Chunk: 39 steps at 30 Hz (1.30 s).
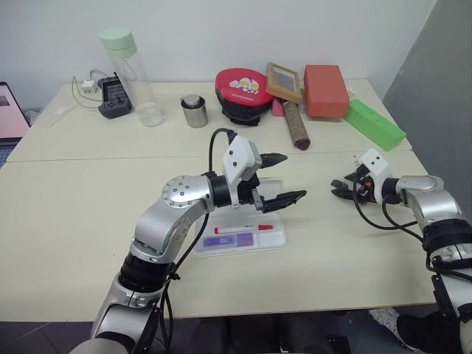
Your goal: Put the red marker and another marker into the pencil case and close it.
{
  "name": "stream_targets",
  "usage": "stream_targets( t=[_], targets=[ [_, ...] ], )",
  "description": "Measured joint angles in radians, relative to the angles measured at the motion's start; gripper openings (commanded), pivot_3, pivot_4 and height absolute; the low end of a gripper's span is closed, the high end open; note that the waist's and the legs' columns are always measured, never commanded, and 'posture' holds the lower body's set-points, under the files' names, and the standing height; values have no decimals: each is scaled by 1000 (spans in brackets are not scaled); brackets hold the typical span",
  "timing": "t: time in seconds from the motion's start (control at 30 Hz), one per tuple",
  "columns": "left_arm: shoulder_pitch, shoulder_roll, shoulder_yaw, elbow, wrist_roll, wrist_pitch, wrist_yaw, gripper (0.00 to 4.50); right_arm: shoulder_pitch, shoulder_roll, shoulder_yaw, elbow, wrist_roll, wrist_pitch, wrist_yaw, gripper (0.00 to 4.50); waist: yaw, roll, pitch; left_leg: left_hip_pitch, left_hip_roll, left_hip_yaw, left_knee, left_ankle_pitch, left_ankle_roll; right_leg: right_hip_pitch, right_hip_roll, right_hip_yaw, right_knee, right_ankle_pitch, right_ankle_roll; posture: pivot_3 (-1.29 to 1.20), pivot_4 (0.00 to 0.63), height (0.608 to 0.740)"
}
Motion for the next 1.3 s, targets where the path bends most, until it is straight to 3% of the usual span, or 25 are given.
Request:
stream_targets(
  t=[0.3, 0.6, 0.73, 0.83, 0.9, 1.07, 1.3],
  targets=[
    [-1, 1, 0, 25, 2, -8, 0, 4500, 3, 0, -8, -13, -8, 10, 13, 320, 0, 0, 0, 0, 0, 0, 0, 0, 0, 0, 0, 0, 0, 0, 0, 0, 150, 740],
    [-14, 26, -1, 25, 1, -14, -14, 4500, 75, -42, -46, -257, 30, 81, 81, 281, 0, 0, 0, 0, 0, -1, 0, 0, 0, 0, 0, 0, 0, 0, 0, 0, 150, 740],
    [43, 193, 24, -21, -16, 6, -106, 4500, 204, -96, -64, -589, 158, 165, 201, 281, -5, 1, 0, 0, 2, -3, -1, 0, 1, -1, 1, 0, 0, 0, 0, 0, 150, 740],
    [152, 383, 93, -87, -66, 37, -224, 4500, 261, -102, -50, -860, 231, 252, 226, 281, -9, 1, 0, 2, 3, -7, -1, -2, 3, 0, 1, 0, 1, 0, 0, 0, 150, 740],
    [176, 427, 123, -116, -96, 46, -260, 4500, 282, -92, -13, -941, 241, 279, 222, 281, 0, 1, 0, 1, 1, -7, -1, -2, 3, 1, 1, -2, 0, 0, 0, 0, 150, 740],
    [243, 533, 163, -164, -123, 50, -317, 4500, 292, 16, 136, -981, 188, 295, 152, 281, 5, 1, 0, 1, -1, -6, 0, -2, 3, 2, 0, -2, -1, 0, 0, 0, 150, 740],
    [247, 538, 195, -165, -138, 52, -304, 4500, 284, 38, 226, -943, 105, 280, 121, 281, 3, 1, 0, 0, 0, -6, -1, -2, 3, 0, 1, -2, -1, 0, 0, 0, 150, 740]
  ],
)
